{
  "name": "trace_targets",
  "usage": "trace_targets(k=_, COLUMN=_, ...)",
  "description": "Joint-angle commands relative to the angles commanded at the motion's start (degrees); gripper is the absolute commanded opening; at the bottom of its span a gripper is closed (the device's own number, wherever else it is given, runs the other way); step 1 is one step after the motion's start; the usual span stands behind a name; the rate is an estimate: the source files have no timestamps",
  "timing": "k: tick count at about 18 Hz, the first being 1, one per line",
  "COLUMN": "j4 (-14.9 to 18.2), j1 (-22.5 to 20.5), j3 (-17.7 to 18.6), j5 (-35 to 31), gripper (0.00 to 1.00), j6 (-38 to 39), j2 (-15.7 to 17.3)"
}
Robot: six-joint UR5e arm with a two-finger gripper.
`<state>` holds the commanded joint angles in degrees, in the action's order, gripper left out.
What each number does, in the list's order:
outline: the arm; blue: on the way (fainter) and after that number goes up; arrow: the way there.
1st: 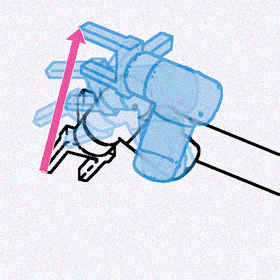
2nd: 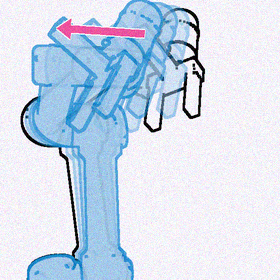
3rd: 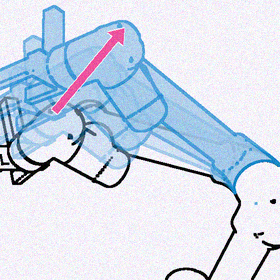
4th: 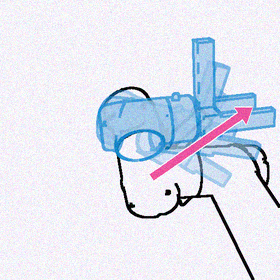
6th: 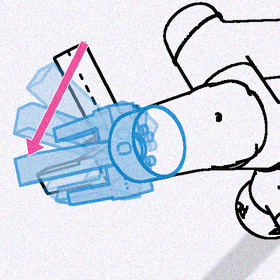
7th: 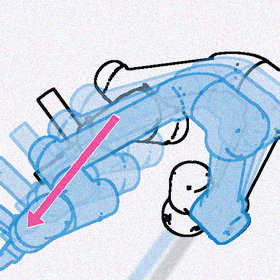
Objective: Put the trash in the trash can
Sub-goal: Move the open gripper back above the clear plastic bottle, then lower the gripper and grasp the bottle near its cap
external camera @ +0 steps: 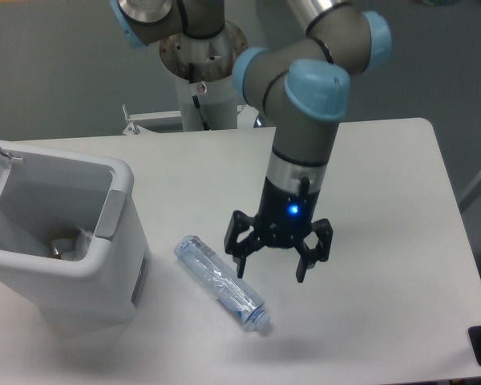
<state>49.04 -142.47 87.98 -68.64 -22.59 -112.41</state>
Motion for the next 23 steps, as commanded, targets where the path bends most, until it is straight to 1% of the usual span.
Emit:
trace_targets(k=1, j4=0.26, j1=0.0, j3=0.0, j5=0.0, gripper=1.0, j6=0.0, j2=-0.26)
trace_targets(k=4, j4=3.42, j1=0.0, j3=-0.26, j5=-0.35, gripper=1.0, j6=0.0, j2=-1.05)
trace_targets(k=9, j4=7.2, j1=0.09, j3=-0.7, j5=-2.02, gripper=1.0, j6=0.35, j2=-2.28)
trace_targets(k=11, j4=8.0, j1=0.17, j3=-0.7, j5=-2.11, gripper=1.0, j6=0.52, j2=-2.72)
trace_targets(k=15, j4=8.09, j1=0.35, j3=-0.7, j5=-2.11, gripper=1.0, j6=2.46, j2=-3.52)
trace_targets(k=17, j4=8.7, j1=0.44, j3=-0.88, j5=-2.2, gripper=1.0, j6=3.86, j2=-3.87)
trace_targets(k=20, j4=10.28, j1=1.57, j3=-1.66, j5=-5.7, gripper=1.0, j6=5.53, j2=-5.01)
trace_targets(k=23, j4=10.28, j1=2.11, j3=-1.76, j5=-6.24, gripper=1.0, j6=7.38, j2=-5.71)
